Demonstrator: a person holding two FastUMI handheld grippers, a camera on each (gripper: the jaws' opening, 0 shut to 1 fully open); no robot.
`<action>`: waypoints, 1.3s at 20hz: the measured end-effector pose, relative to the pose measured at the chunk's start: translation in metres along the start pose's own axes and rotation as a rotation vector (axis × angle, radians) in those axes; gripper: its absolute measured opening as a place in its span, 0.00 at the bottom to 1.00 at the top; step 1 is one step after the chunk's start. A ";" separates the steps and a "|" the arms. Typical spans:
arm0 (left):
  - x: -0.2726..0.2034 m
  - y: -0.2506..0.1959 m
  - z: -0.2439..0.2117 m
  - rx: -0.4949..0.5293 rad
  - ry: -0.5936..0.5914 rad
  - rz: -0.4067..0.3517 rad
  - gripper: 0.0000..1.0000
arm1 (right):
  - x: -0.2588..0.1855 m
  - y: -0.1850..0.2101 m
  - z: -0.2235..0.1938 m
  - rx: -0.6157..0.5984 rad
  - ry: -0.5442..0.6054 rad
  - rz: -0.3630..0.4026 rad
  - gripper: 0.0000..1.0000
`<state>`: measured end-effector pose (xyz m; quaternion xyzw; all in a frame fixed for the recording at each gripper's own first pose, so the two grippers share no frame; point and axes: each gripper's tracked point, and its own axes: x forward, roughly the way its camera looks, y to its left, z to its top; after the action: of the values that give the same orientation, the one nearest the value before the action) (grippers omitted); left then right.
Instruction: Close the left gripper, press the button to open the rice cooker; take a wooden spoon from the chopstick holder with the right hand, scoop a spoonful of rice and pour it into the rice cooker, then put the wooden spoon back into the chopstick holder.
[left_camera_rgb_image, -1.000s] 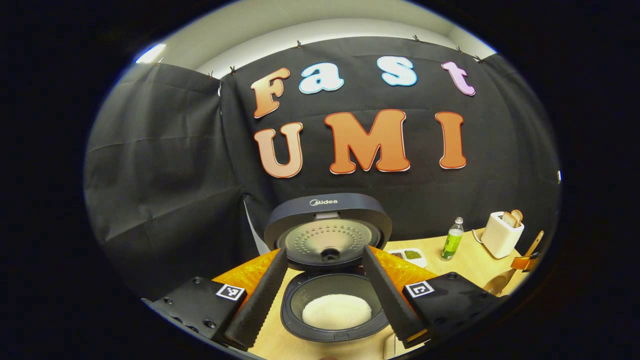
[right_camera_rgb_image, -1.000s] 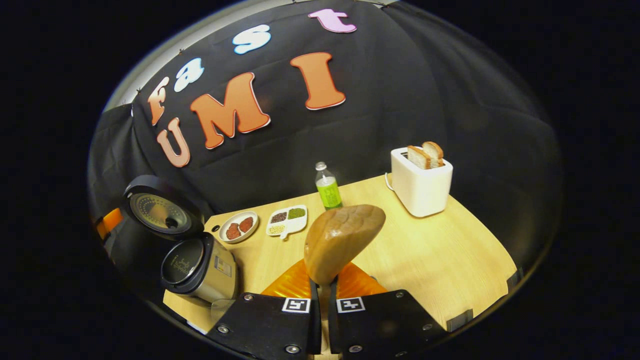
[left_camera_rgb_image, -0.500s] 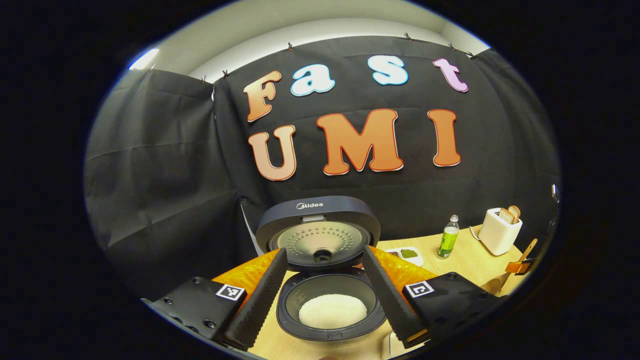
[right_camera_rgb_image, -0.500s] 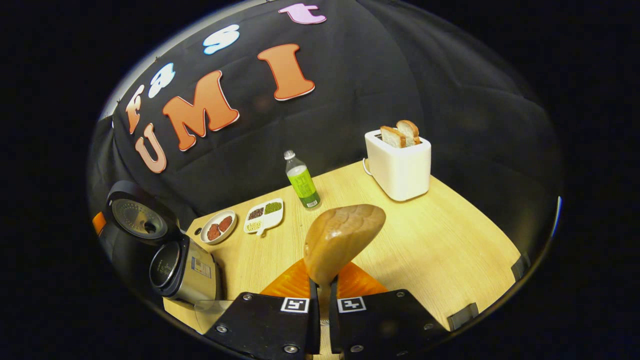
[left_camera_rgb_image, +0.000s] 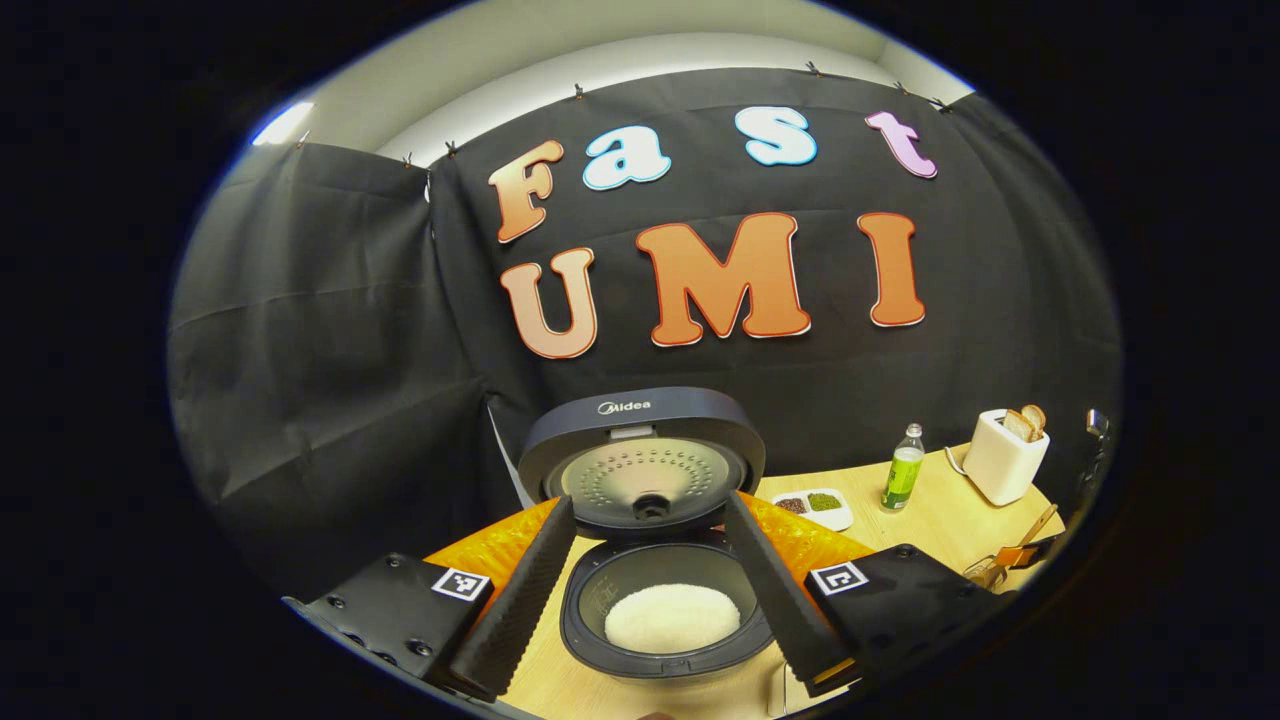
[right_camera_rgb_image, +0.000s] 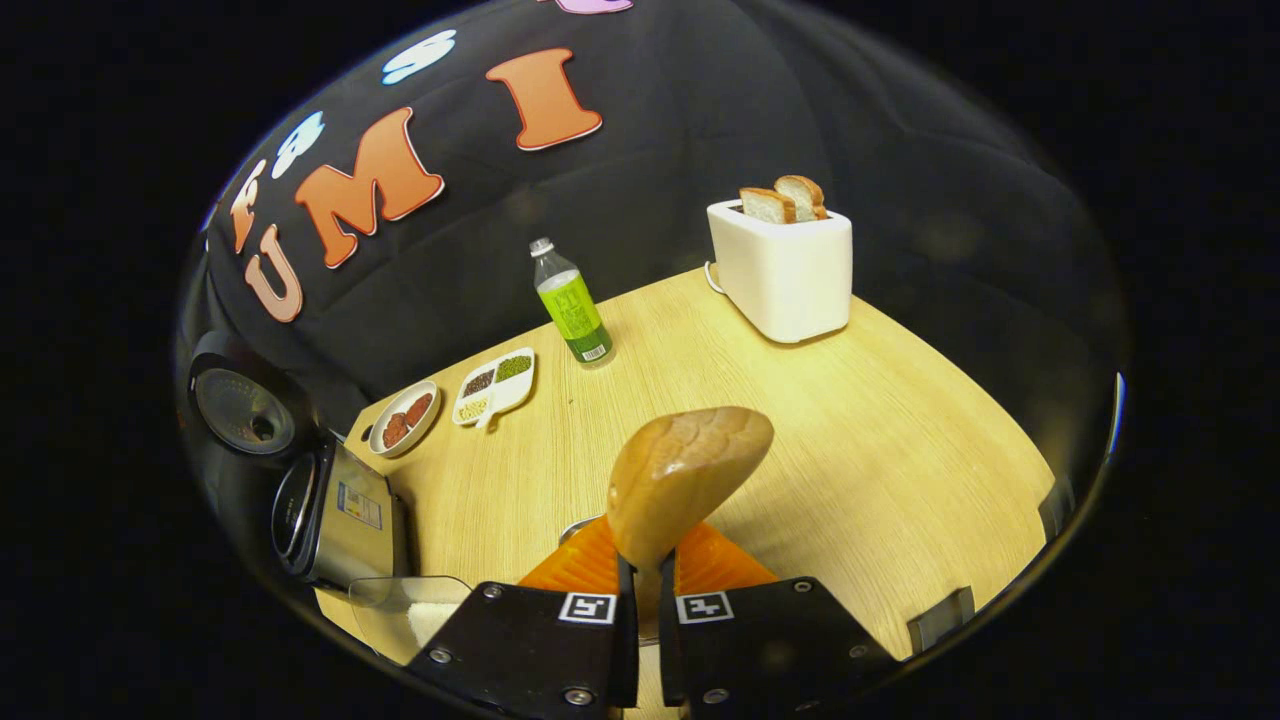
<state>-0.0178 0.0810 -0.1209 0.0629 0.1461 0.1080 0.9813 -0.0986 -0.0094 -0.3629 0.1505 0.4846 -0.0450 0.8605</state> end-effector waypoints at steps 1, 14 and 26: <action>0.001 -0.002 0.001 0.004 -0.002 -0.007 0.94 | -0.003 -0.001 -0.001 0.006 0.010 0.000 0.08; 0.013 -0.029 0.022 0.033 -0.054 -0.080 1.00 | -0.016 -0.014 0.011 0.036 0.005 0.001 0.51; 0.062 0.033 0.071 -0.193 -0.056 -0.016 0.94 | -0.072 -0.035 0.122 -0.008 -0.272 -0.057 0.94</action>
<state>0.0552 0.1203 -0.0650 -0.0303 0.1081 0.1118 0.9874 -0.0436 -0.0842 -0.2501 0.1256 0.3678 -0.0873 0.9172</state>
